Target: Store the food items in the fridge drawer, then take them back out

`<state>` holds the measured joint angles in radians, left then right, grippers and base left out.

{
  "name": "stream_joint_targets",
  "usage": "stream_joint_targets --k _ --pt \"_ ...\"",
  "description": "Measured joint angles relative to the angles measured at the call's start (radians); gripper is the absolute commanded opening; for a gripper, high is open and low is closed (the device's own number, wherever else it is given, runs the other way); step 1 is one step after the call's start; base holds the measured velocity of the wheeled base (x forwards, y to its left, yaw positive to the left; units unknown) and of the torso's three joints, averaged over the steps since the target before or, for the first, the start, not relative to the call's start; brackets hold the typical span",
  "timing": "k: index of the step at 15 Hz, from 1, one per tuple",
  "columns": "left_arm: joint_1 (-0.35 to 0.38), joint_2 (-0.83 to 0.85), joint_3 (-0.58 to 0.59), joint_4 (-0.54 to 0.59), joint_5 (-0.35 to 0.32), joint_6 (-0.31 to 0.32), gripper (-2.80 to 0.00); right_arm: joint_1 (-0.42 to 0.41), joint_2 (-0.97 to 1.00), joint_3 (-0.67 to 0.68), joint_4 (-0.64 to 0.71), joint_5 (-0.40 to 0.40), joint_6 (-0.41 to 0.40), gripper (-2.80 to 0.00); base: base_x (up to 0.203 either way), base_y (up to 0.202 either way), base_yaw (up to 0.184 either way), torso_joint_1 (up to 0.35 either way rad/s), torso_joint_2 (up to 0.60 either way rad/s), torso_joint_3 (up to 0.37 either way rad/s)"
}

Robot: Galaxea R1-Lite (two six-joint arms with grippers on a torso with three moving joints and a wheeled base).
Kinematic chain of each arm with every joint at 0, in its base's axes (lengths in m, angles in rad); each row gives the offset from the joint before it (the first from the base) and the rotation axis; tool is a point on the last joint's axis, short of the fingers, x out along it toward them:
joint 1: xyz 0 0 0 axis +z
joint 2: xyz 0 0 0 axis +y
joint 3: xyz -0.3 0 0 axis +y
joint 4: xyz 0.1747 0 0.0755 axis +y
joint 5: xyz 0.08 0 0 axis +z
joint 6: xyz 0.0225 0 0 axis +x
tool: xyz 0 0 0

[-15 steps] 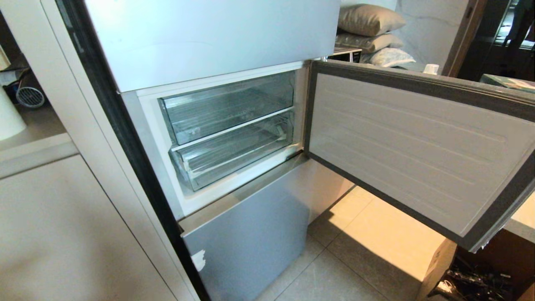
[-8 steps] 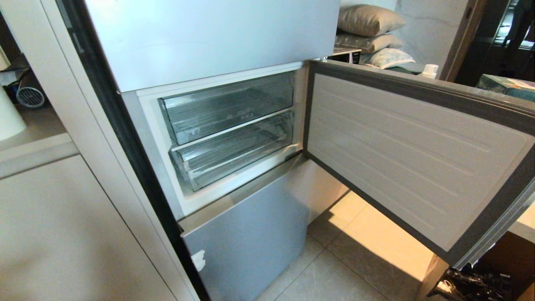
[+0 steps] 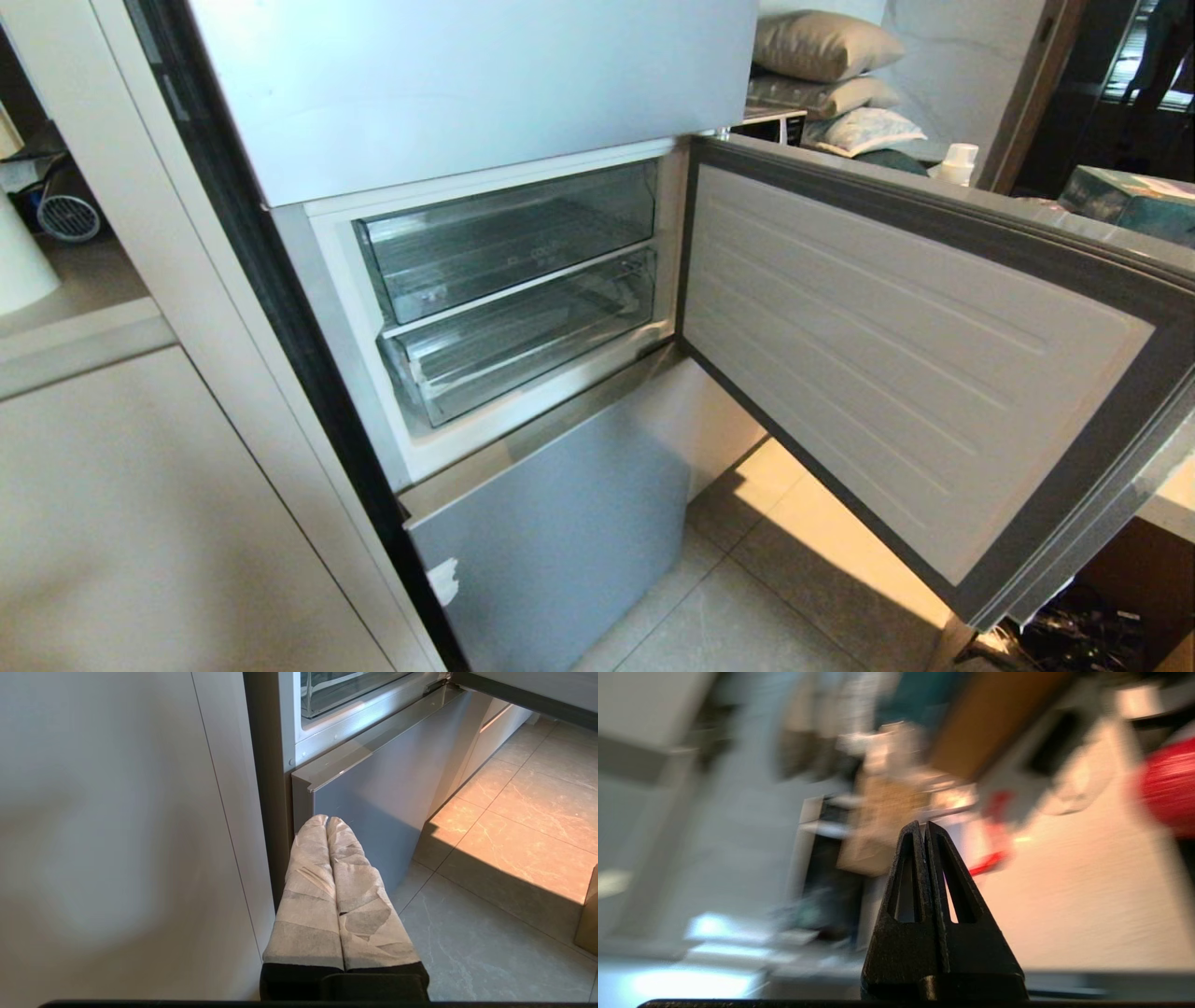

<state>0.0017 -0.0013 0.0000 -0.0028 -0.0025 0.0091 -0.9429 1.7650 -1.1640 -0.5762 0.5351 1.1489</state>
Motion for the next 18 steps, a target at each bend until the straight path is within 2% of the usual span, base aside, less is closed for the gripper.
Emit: stream_joint_targets --k 2,3,8,11,15,18 --pt "0.0 0.0 0.0 0.0 0.0 0.0 -2.8 0.103 0.09 0.015 -0.007 -0.087 -0.087 -2.8 0.0 0.0 0.0 0.0 0.0 0.0" --pt "0.0 0.0 0.0 0.0 0.001 0.0 -2.8 0.162 0.114 0.033 -0.008 -0.097 -0.106 -2.8 0.0 0.0 0.0 0.0 0.0 0.0" --pt "0.0 0.0 0.0 0.0 0.0 0.0 -2.8 0.448 0.075 0.14 -0.011 -0.105 -0.112 -2.8 0.0 0.0 0.0 0.0 0.0 0.0" --pt "0.0 0.0 0.0 0.0 0.001 0.0 -2.8 0.611 -0.011 0.202 -0.009 -0.106 -0.081 -2.8 0.0 0.0 0.0 0.0 0.0 0.0" --pt "0.001 0.0 0.0 0.0 0.001 0.0 -2.8 0.733 -0.093 0.239 -0.003 -0.105 0.005 -2.8 0.0 0.0 0.0 0.0 0.0 0.0" --pt "0.0 0.0 0.0 0.0 0.0 0.0 -2.8 0.86 -0.123 0.252 0.0 -0.116 0.046 -2.8 0.0 0.0 0.0 0.0 0.0 0.0"
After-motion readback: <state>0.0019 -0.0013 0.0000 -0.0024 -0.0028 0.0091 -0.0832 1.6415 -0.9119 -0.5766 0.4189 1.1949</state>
